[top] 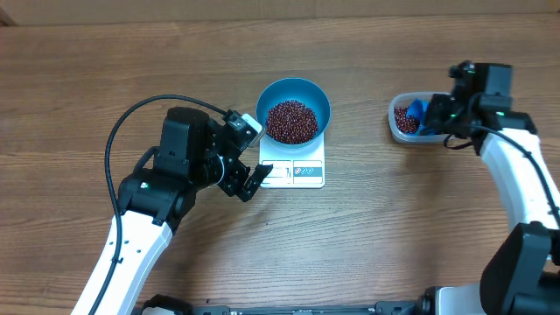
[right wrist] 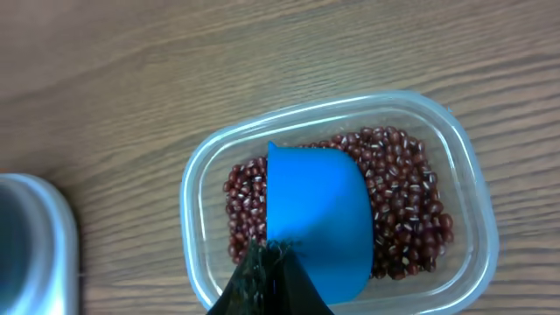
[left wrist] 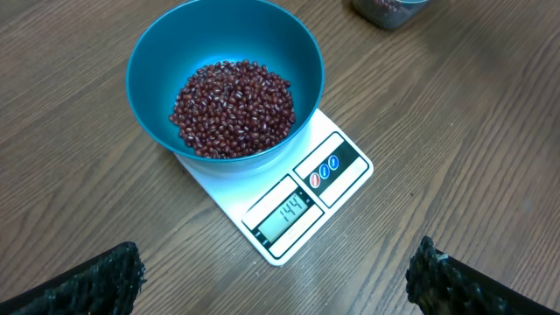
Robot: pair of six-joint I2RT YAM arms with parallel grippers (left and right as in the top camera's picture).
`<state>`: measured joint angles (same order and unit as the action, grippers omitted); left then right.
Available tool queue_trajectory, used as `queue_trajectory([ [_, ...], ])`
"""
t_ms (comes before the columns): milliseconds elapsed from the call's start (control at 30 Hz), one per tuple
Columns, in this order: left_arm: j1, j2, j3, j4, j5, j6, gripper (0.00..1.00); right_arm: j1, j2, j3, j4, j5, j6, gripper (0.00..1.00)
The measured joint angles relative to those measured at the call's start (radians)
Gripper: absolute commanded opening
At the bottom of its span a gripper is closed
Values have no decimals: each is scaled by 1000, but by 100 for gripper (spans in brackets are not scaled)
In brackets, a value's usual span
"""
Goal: Scoop item into bowl and weigh 150g on scale
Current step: 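Lower the scoop into the beans with the right gripper, then drag the scoop through the beans and lift it partly filled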
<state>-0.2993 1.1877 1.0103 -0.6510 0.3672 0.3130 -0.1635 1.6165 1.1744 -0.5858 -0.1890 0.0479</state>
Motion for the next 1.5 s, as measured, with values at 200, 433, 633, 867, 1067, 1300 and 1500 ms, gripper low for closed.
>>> queue_trajectory([
  [200, 0, 0, 0, 0, 0, 0, 100, -74, 0, 0, 0, -145, 4, 4],
  [433, 0, 0, 0, 0, 0, 0, 100, -81, -27, 0, 0, -172, 4, 4],
  [633, 0, 0, 0, 0, 0, 0, 100, -81, -95, 0, 0, -163, -29, 4],
  [867, 0, 0, 0, 0, 0, 0, 99, -81, -145, 0, 0, -150, -86, 4],
  [1067, 0, 0, 0, 0, 0, 0, 100, -81, -147, 0, 0, -145, -203, 4],
  [1300, 0, 0, 0, 0, 0, 0, 99, -81, -147, 0, 0, -144, -319, 4],
  [1500, 0, 0, 0, 0, 0, 0, 100, -81, -147, 0, -2, -168, -344, 4],
])
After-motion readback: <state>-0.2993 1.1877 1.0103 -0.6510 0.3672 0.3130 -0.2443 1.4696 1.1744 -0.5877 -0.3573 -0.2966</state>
